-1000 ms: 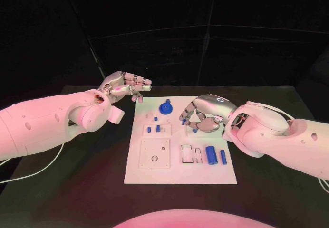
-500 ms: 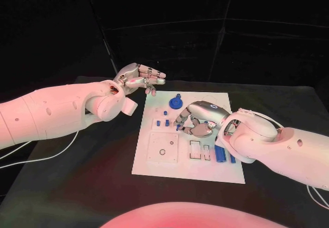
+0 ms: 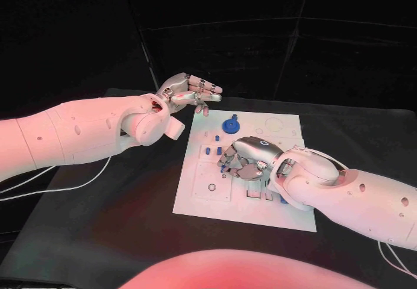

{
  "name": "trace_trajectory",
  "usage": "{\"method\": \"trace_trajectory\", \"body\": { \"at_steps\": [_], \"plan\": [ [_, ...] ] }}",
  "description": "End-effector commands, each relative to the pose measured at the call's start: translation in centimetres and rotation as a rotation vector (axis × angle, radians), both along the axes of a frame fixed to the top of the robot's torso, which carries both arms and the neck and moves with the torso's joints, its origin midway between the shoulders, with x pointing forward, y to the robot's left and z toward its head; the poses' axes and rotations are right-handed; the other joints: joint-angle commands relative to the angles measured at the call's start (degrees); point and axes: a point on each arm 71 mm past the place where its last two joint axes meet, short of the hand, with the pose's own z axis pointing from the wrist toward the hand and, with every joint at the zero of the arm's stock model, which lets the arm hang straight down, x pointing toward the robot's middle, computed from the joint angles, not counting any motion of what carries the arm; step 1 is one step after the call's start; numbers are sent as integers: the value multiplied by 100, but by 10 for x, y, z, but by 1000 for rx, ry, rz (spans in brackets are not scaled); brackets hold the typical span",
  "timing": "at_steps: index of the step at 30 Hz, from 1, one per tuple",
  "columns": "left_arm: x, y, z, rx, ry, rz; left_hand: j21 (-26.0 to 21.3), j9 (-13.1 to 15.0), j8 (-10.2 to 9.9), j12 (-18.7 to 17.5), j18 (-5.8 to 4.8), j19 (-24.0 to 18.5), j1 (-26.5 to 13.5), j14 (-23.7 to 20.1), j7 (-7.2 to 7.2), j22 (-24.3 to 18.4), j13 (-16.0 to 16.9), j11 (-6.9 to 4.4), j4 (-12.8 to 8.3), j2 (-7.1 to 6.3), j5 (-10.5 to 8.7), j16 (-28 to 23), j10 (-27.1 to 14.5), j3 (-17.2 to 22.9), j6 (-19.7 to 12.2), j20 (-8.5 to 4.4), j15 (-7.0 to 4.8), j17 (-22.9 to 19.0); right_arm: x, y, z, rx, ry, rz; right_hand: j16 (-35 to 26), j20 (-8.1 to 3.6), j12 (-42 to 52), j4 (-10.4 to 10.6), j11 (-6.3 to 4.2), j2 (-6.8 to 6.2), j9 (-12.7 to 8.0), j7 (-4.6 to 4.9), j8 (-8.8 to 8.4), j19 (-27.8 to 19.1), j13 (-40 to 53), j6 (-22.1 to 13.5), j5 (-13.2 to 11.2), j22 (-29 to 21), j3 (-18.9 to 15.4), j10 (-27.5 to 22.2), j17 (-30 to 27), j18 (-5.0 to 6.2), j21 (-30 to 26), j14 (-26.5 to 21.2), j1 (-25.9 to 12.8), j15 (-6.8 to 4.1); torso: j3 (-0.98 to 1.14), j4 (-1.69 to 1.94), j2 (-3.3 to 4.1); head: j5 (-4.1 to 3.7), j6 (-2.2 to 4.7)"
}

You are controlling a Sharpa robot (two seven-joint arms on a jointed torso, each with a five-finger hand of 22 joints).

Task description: Assemble the parts on the task board

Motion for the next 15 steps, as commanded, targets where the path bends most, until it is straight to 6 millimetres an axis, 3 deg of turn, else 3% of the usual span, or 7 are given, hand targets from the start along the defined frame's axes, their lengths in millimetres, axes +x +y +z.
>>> {"method": "trace_trajectory", "body": {
  "at_steps": [1, 15],
  "plan": [
    [0, -2, 2, -15, -18, -12, -21, 1, 0, 26, 35, -39, -2, -35, 18, -9, -8, 15, 12, 73, -11, -23, -20, 11, 13, 17, -13, -7, -1, 2, -2, -27, -2, 30, 19, -20, -28, 4, 42, -40, -4, 43, -23, -28, -2, -12, 19, 10, 27, 6, -1, -68, 28, 165, -25, -3, -3, -1, -3, 9, -26],
    [1, -2, 2, -15, -15, -14, -25, 1, -1, 27, 34, -40, -8, -37, 20, -12, -9, 17, 18, 77, -11, -25, -25, 11, 10, 18, -11, -10, 0, -1, -9, -69, 10, 29, 18, -18, -32, 9, 44, -40, -5, 45, -27, -32, -2, -16, 20, 11, 26, 4, -8, -68, 32, 164, -37, 0, 0, -6, -7, 40, -81]
  ]
}}
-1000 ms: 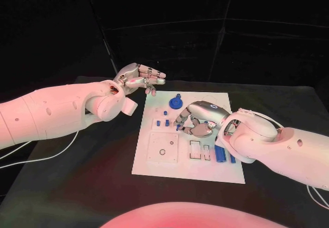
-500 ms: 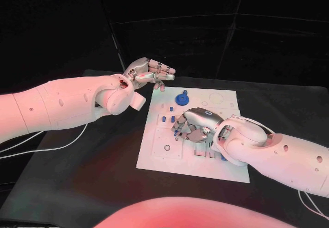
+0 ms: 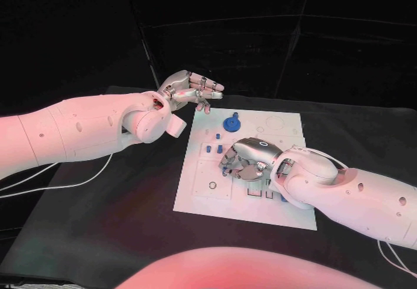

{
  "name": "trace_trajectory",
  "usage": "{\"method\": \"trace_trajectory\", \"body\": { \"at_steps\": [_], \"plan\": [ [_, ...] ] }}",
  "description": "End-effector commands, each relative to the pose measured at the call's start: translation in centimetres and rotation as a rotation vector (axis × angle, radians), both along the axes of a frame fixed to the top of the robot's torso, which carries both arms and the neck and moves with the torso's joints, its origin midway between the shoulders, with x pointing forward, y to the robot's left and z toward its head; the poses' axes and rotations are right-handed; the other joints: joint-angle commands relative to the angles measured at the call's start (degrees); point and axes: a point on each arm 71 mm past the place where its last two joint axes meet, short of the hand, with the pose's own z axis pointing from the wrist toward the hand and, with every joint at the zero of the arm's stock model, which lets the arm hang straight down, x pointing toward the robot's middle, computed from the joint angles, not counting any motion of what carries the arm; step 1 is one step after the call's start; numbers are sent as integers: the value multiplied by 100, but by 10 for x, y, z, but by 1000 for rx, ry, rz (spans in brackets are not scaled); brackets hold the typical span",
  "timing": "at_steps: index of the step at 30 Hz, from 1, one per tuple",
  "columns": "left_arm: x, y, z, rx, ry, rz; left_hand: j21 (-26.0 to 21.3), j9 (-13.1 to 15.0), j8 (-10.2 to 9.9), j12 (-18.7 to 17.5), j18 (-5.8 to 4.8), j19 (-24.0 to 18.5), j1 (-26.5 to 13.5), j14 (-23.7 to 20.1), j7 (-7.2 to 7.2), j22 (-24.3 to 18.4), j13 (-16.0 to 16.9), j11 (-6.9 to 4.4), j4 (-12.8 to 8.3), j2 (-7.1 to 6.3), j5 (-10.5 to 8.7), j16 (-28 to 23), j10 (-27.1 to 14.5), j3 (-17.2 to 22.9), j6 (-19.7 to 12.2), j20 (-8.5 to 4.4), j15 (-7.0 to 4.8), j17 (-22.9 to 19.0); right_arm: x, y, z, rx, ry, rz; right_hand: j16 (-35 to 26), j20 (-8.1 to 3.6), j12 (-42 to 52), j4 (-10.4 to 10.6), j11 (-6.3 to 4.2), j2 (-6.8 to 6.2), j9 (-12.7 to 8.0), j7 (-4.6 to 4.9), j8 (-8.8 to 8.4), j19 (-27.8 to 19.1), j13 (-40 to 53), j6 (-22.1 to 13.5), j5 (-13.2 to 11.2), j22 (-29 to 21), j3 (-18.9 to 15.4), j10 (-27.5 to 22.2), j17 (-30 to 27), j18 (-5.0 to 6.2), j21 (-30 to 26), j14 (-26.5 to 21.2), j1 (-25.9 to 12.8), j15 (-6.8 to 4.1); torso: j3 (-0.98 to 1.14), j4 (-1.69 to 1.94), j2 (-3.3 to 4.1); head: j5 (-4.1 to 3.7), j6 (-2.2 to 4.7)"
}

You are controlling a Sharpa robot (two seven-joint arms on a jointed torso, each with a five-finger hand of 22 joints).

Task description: Assemble the parts on the task board

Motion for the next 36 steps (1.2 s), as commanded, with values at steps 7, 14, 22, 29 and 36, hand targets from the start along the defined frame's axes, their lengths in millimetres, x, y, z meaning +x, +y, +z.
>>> {"method": "trace_trajectory", "body": {
  "at_steps": [7, 14, 22, 29, 36],
  "plan": [
    [0, -1, 2, -15, -15, -13, -29, 0, -2, 27, 34, -40, 11, -39, 22, -8, -9, 19, 21, 57, -11, -22, -31, 10, 7, 19, -9, -12, 0, -3, -2, -37, -2, 11, 18, -17, -34, 11, 45, -41, -3, 28, -28, -30, -2, 8, 19, 14, 26, 4, -2, -70, 36, 163, -42, 1, -2, 3, 2, 3, -34],
    [0, -1, 2, -15, -14, -15, -29, 0, -2, 27, 34, -40, 11, -39, 22, -8, -9, 19, 21, 57, -11, -22, -31, 10, 7, 19, -9, -12, 0, -3, -3, -47, -2, 14, 18, -17, -34, 11, 45, -41, -3, 28, -28, -30, -2, 8, 19, 14, 26, 4, -2, -70, 36, 163, -42, 1, -3, 6, 1, 10, -52],
    [0, -1, 2, -15, -14, -16, -34, -1, -5, 27, 33, -41, 7, -44, 23, -11, -10, 21, 23, 56, -11, -29, -39, 9, 2, 21, -7, -24, 1, -2, -3, -52, -6, 13, 18, -17, -34, 11, 45, -41, -3, 28, -28, -30, -2, 8, 19, 14, 26, 4, -2, -70, 36, 163, -42, 1, -3, 2, -1, 18, -65],
    [0, -1, 2, -15, -13, -18, -34, -1, -5, 27, 33, -41, 7, -44, 23, -11, -10, 21, 23, 56, -11, -29, -39, 9, 2, 21, -7, -24, 1, 1, -5, -73, -4, 20, 24, -13, -36, 17, 44, -42, -2, 26, -28, -38, 0, 11, 17, 10, 23, 8, 0, -68, 37, 162, -56, 2, -3, 3, 2, 23, -74],
    [0, -1, 2, -15, -13, -17, -34, -1, -5, 27, 33, -41, 7, -44, 23, -11, -10, 21, 23, 56, -11, -29, -39, 9, 2, 21, -7, -24, 0, 3, -7, -97, -1, 26, 30, -5, -55, 27, 49, -85, -5, 28, -43, -69, 0, -5, -3, -10, -10, -2, -7, -62, 33, 156, -106, 8, -3, 5, 1, 25, -88]
  ]
}}
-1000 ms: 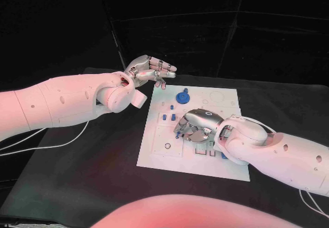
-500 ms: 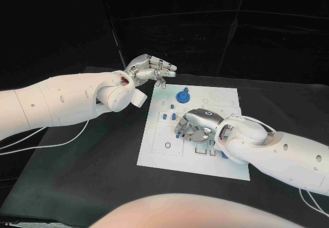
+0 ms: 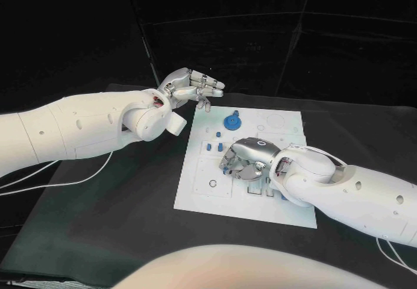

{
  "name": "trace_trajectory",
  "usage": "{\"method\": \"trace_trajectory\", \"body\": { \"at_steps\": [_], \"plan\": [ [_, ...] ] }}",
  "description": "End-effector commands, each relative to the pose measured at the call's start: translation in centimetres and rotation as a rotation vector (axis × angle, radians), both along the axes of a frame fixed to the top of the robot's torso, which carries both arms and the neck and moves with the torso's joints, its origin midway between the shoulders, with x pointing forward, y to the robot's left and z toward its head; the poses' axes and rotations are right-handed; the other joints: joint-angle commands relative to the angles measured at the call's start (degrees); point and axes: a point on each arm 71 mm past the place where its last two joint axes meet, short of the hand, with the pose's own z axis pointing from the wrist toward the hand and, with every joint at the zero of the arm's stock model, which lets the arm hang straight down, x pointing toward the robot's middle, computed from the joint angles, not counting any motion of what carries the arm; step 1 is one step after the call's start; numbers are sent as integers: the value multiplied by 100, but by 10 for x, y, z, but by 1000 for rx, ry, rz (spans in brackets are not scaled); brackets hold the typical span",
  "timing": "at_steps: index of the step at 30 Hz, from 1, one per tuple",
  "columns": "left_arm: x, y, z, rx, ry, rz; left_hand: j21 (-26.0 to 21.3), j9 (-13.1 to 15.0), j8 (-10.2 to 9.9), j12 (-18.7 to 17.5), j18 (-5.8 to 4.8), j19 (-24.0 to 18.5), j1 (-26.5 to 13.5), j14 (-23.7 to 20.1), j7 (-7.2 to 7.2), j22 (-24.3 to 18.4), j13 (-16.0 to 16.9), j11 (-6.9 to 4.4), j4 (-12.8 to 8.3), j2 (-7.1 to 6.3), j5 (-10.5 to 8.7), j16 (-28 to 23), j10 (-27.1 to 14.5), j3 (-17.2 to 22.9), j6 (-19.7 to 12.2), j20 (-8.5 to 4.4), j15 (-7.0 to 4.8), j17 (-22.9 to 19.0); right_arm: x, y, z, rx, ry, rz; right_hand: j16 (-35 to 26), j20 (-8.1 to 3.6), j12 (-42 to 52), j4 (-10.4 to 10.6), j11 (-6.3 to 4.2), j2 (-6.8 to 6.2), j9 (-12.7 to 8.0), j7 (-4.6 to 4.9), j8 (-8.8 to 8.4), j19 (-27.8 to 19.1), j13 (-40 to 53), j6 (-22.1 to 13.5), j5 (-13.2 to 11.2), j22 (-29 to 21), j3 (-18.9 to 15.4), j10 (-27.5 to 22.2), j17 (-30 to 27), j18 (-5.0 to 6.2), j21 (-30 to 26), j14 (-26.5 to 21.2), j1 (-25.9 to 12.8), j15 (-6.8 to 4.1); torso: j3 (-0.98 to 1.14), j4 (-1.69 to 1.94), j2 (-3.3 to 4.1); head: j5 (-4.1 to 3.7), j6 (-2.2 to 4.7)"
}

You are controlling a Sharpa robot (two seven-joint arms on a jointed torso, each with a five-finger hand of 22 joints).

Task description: Assemble the parts on the task board

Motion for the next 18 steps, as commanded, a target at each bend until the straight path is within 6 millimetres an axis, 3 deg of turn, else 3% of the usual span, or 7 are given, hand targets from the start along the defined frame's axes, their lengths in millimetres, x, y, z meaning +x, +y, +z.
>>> {"method": "trace_trajectory", "body": {
  "at_steps": [1, 11, 13, 15, 18],
  "plan": [
    [0, -1, 2, -14, -14, -14, -34, -1, -5, 27, 33, -26, 7, -44, 23, -6, -6, 1, 24, 57, -11, -29, -19, 9, 2, 5, -6, -5, 0, 0, -3, -39, 4, 7, 32, 13, -36, 28, 50, -30, -1, 31, -45, -48, -1, -5, -1, -5, -14, -4, 4, -62, 33, 155, -52, 9, 4, 3, 1, 4, -15],
    [0, -1, 2, -14, -12, -14, -34, -1, -5, 27, 33, -26, 7, -44, 23, -6, -6, 1, 24, 57, -11, -29, -19, 9, 2, 5, -6, -5, -1, 0, -3, -36, 2, 9, 67, 28, -85, 46, 69, -122, -11, 50, -90, -77, -7, -72, 38, -10, -85, -57, 34, -60, 37, 153, -140, 27, 2, -4, -6, 7, -25],
    [-1, -1, 2, -14, -11, -15, -40, -2, -6, 28, 33, -27, 3, -47, 24, -10, -7, 3, 26, 56, -11, -30, -30, 7, -2, 7, -4, -8, -1, 0, -3, -31, -3, 7, 76, 51, -182, 56, 121, -191, -25, 98, -152, -99, -24, -191, 67, -24, -120, -221, 30, -62, 32, 147, -194, 65, 2, -2, -5, 2, -22],
    [-1, -1, 2, -13, -10, -15, -40, -2, -6, 28, 33, -27, 3, -47, 24, -10, -7, 3, 26, 56, -11, -30, -30, 7, -2, 7, -4, -8, 0, -1, -2, -22, -10, 3, -25, 120, -321, 75, 238, -306, -41, 209, -197, -248, -22, -530, 99, -257, -203, -535, -144, -37, -99, 88, -279, 156, 1, -3, -8, -2, -17],
    [0, -1, 2, -13, -9, -16, -42, -2, -6, 27, 33, -27, 2, -49, 24, -12, -7, 4, 27, 55, -11, -33, -36, 6, -4, 8, -3, -13, 0, -1, 0, 7, -30, -5, -254, 189, -424, 51, 291, -368, -32, 205, -188, -474, -15, -910, 96, -559, -353, -999, -505, 28, -304, -46, -260, 209, 2, -1, -8, -5, -8]
  ]
}}
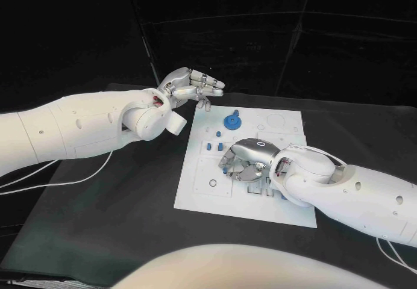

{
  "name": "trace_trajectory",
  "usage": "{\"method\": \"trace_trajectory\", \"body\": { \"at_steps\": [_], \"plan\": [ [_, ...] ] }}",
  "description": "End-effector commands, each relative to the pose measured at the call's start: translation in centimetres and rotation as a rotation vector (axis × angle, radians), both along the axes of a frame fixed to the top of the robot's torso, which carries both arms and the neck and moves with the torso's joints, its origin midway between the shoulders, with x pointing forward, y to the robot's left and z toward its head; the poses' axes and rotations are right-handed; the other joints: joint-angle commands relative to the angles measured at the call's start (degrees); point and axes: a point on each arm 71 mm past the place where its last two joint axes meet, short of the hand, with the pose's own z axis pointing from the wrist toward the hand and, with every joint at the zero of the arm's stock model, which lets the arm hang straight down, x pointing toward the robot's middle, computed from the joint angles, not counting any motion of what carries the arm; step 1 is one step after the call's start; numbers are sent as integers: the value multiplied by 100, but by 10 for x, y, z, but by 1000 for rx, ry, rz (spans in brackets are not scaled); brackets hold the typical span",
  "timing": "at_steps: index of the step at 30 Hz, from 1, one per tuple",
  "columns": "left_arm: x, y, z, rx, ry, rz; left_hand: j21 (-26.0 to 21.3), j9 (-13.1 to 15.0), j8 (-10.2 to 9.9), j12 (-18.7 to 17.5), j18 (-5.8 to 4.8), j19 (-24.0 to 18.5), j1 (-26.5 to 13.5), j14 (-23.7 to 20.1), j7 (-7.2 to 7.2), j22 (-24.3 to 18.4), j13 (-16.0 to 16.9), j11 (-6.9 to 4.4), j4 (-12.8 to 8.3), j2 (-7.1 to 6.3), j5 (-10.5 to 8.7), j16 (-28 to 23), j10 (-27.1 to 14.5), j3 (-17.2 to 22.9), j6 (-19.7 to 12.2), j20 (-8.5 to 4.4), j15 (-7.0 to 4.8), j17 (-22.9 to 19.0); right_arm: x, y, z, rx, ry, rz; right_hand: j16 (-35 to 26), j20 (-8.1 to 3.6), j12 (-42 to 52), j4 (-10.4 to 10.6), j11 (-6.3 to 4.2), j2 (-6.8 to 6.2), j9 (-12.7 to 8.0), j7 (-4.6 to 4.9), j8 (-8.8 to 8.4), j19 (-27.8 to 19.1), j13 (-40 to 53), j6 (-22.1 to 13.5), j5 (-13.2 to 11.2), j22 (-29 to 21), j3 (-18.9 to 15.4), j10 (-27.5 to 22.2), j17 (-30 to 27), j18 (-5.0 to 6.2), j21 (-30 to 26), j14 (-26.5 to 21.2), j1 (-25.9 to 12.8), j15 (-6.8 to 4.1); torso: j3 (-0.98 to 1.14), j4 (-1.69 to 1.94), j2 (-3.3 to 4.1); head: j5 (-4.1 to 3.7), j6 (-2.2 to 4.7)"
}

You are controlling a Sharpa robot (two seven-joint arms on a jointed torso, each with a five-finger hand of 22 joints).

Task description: Assemble the parts on the task board

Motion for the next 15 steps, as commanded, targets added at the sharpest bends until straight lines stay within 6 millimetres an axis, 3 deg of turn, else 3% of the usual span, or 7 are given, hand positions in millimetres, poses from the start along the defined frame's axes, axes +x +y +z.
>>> {"method": "trace_trajectory", "body": {
  "at_steps": [1, 8, 15],
  "plan": [
    [0, -1, 2, -13, -9, -15, -17, -2, -6, 27, 33, -27, 2, -49, 24, -6, -8, 4, 27, 55, -11, -33, -36, 6, -4, 8, -3, -6, 1, -1, 3, 37, -35, -9, -213, 54, -26, -21, 28, -65, 11, -2, 3, -151, 31, -304, 19, -164, -158, -376, -325, 34, -149, -101, 54, 63, 2, 0, 0, -8, 18],
    [0, -1, 2, -12, -7, -16, -22, -3, -8, 26, 33, -28, -1, -52, 25, -9, -9, 7, 28, 52, -10, -35, -49, 3, -8, 10, -1, -10, -2, -8, 10, 105, -72, -19, -277, 74, 146, -50, 46, -33, 32, 0, 39, -187, 65, -351, 40, -195, -364, -586, -459, 32, -191, -154, 124, 71, 3, 4, 3, -15, 45],
    [0, 0, 1, -11, -6, -14, -22, -3, -8, 26, 33, -28, -1, -52, 25, -9, -9, 7, 28, 52, -10, -35, -49, 3, -8, 10, -1, -10, -7, -31, 19, 150, -88, -59, -178, 69, 397, -49, 40, 30, 50, 12, 92, -136, 99, -214, 127, -197, -474, -536, -375, 34, -168, -74, 155, 62, -8, -6, -16, -53, 88]
  ]
}}
